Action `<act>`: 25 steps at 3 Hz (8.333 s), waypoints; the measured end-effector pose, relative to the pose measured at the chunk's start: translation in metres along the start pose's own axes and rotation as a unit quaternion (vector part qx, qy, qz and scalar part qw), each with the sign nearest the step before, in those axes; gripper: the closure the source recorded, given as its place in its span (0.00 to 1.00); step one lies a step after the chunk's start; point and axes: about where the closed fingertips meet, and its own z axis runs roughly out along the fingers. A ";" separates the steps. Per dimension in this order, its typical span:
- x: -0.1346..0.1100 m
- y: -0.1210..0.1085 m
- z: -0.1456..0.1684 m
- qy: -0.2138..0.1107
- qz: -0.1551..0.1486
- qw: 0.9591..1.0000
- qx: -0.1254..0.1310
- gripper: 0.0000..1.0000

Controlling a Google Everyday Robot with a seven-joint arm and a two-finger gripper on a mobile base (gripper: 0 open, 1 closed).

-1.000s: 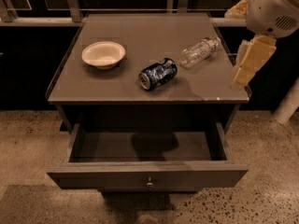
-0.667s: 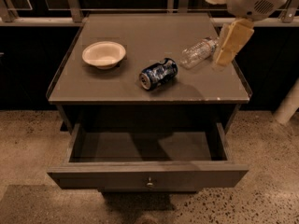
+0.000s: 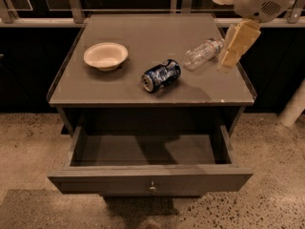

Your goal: Place pepsi can into top drawer

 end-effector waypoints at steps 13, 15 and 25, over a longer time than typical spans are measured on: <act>-0.050 0.034 0.193 -0.225 -0.045 0.956 -0.186 0.38; -0.051 0.035 0.193 -0.225 -0.045 0.956 -0.186 0.85; 0.094 0.167 0.216 -0.184 0.233 0.953 -0.056 1.00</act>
Offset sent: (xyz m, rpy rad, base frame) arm 0.1050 0.0593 -0.0612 0.3051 0.0022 0.2822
